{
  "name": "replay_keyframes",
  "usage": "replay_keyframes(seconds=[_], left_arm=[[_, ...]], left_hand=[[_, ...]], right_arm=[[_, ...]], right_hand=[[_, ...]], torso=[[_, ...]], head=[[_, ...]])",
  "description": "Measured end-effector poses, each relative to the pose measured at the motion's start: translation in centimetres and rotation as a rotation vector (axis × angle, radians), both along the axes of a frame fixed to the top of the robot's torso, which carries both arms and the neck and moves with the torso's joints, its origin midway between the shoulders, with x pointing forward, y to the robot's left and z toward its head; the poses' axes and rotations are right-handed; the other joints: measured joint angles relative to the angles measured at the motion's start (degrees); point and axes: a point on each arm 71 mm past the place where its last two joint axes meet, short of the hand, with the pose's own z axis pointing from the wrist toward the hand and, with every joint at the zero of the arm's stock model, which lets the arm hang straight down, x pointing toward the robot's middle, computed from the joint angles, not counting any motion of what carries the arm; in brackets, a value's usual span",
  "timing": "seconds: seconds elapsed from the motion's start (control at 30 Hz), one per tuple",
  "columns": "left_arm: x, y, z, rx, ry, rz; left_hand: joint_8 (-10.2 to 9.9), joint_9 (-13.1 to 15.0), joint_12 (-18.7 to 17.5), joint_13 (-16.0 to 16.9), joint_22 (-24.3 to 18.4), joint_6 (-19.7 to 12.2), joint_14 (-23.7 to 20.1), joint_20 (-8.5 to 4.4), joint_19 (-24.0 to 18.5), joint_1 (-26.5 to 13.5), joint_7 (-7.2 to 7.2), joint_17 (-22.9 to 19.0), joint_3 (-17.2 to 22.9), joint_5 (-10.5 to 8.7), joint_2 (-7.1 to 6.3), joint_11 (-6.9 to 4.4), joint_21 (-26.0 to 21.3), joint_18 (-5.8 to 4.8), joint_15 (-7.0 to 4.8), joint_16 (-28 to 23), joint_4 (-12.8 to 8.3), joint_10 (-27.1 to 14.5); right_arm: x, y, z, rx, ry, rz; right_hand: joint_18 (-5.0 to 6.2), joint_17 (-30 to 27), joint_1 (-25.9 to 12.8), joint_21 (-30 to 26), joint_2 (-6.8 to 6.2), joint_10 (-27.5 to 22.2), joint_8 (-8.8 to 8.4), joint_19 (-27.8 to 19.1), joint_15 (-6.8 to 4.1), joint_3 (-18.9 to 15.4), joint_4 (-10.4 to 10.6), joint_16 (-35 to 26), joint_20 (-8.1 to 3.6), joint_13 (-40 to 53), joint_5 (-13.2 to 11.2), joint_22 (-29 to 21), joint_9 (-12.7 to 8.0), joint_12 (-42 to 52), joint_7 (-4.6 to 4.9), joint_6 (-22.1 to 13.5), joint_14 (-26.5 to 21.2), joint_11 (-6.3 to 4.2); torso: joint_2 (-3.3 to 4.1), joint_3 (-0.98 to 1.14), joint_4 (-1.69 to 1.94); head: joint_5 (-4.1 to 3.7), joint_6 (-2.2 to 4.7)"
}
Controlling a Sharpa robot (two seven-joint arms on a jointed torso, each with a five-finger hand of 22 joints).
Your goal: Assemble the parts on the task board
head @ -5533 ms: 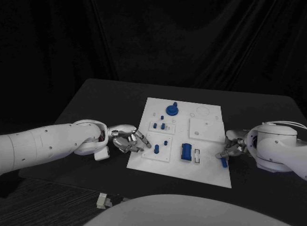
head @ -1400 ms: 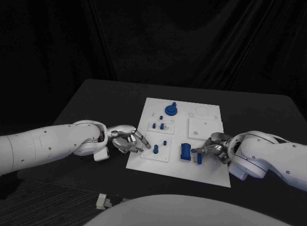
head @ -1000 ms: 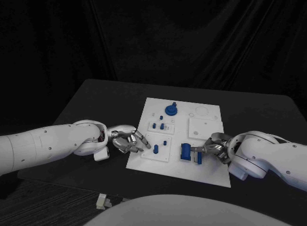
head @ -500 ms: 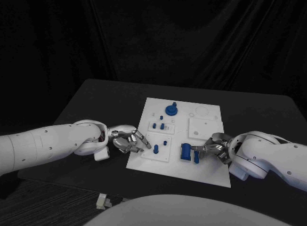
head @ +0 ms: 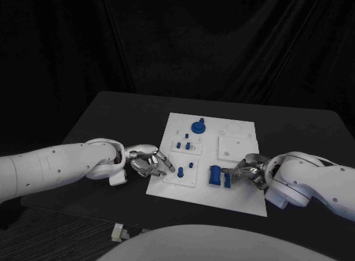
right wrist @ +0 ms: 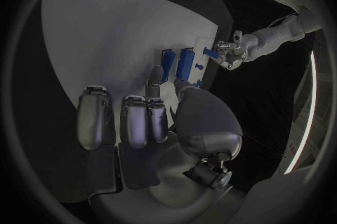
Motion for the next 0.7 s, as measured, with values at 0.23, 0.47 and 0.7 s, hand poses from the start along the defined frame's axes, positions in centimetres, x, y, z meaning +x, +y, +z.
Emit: replay_keyframes(seconds=[0.23, 0.47, 0.7], left_arm=[[0.0, 0.0, 0.0, 0.000, 0.001, -0.001], [0.0, 0.1, 0.0, 0.000, 0.001, 0.000], [-0.1, 0.2, 0.0, 0.001, 0.002, 0.001]], left_hand=[[0.00, 0.00, 0.00, -0.04, 0.00, 0.00, 0.00, 0.00, 0.00, 0.00, 0.00, 0.00, 0.00, 0.00, 0.00, 0.00, 0.00, 0.00, 0.00, 0.00, 0.00, 0.00], [0.00, 0.00, 0.00, -0.05, 0.00, 0.00, 0.00, 0.00, 0.00, 0.00, 0.00, 0.00, 0.00, 0.00, 0.00, 0.00, 0.00, 0.00, 0.00, 0.00, 0.00, 0.00], [0.00, 0.00, 0.00, -0.04, 0.00, 0.00, 0.00, 0.00, 0.00, 0.00, 0.00, 0.00, 0.00, 0.00, 0.00, 0.00, 0.00, 0.00, 0.00, 0.00, 0.00, 0.00]], right_arm=[[-0.4, -0.7, 0.2, 0.008, -0.005, -0.008], [-1.6, -1.4, 1.5, 0.054, -0.072, 0.023], [-2.0, -2.0, 2.7, 0.030, -0.222, 0.136]], right_hand=[[0.00, 0.00, 0.26, 0.00, 0.15, 0.00, 1.06, 0.00, -0.20, -0.16, 0.16, 0.00, 0.00, 0.00, 0.92, 0.04, 1.46, 0.00, -0.08, -1.36, 0.20, 0.00], [0.00, -0.01, 6.15, 0.97, -1.28, -0.21, 9.56, -0.20, -0.38, -0.79, -2.26, 0.00, -0.20, 0.00, 5.11, 0.04, 12.09, 0.00, -0.21, -7.85, 0.03, -0.21], [0.01, -0.01, 10.21, 1.85, -2.66, -0.01, 18.48, 0.01, -0.41, -1.20, -3.91, 0.29, -0.41, 0.00, 0.70, 0.03, 18.99, 0.00, -0.60, -4.87, 0.00, -0.41]], torso=[[0.00, 0.00, 0.00], [0.00, 0.00, 0.00], [-0.02, 0.00, 0.00]], head=[[0.20, 0.00], [0.21, 0.00], [0.16, 0.00]])
